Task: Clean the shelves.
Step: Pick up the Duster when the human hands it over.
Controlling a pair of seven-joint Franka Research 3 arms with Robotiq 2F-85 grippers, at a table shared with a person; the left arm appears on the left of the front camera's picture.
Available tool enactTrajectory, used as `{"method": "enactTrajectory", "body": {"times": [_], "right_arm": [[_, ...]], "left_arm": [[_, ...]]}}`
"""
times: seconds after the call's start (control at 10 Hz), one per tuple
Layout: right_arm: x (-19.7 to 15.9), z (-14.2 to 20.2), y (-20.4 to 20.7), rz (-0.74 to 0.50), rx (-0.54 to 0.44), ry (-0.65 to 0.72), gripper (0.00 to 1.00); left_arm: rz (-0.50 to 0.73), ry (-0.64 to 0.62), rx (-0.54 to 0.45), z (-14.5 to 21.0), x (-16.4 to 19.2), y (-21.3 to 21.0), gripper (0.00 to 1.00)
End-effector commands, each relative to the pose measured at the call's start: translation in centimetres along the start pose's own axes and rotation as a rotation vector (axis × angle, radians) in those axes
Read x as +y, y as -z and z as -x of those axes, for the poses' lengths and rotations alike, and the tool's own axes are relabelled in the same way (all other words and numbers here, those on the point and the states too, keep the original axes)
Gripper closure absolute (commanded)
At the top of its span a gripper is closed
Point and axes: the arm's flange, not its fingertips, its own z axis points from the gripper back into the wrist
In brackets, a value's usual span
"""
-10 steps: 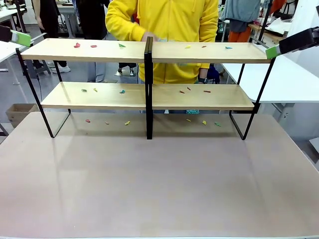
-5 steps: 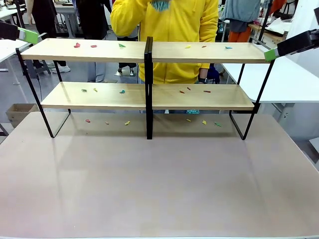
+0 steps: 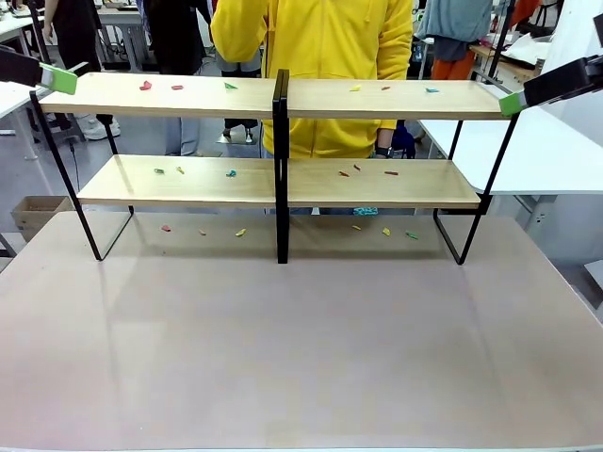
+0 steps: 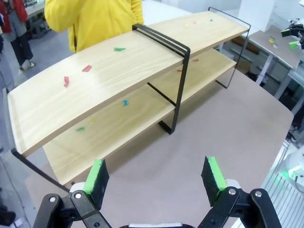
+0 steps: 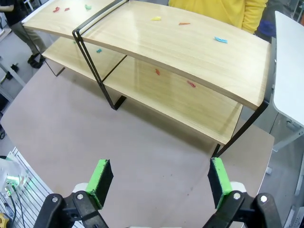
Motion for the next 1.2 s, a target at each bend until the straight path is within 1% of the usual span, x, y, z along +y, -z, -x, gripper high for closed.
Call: {"method": "enactTrajectory", "body": {"times": [0.0,0.1,0.2,0.3,0.5,0.8,1.0,1.1], "right_arm": [[-0.7,-0.3,0.2,-0.038,-0.004,-0.021,0.0],[-0.7,-0.3,0.1,-0.036,-0.008,-0.014,0.0],[-0.7,-0.4,0.0,-0.056,-0.01,0.027,0.0],[-0.3,-0.6,-0.1,-0.052,-0.01,0.095,0.0],[-0.1,-1.2,-0.6,-0.033,-0.049,0.208,0.0],[-0.2,-1.2,-0.8,-0.028,-0.063,0.234,0.0],[-0.6,-1.1,-1.1,-0.021,-0.105,0.263,0.0],[-0.7,-1.1,-1.2,-0.019,-0.109,0.265,0.0]], "left_arm": [[0.006,0.018,-0.01,-0.1,-0.1,-0.1,0.0],[0.006,0.018,-0.01,-0.1,-0.1,-0.1,0.0],[0.006,0.018,-0.01,-0.1,-0.1,-0.1,0.0],[0.006,0.018,-0.01,-0.1,-0.1,-0.1,0.0],[0.006,0.018,-0.01,-0.1,-0.1,-0.1,0.0],[0.006,0.018,-0.01,-0.1,-0.1,-0.1,0.0],[0.006,0.018,-0.01,-0.1,-0.1,-0.1,0.0],[0.006,0.018,-0.01,-0.1,-0.1,-0.1,0.0]]}}
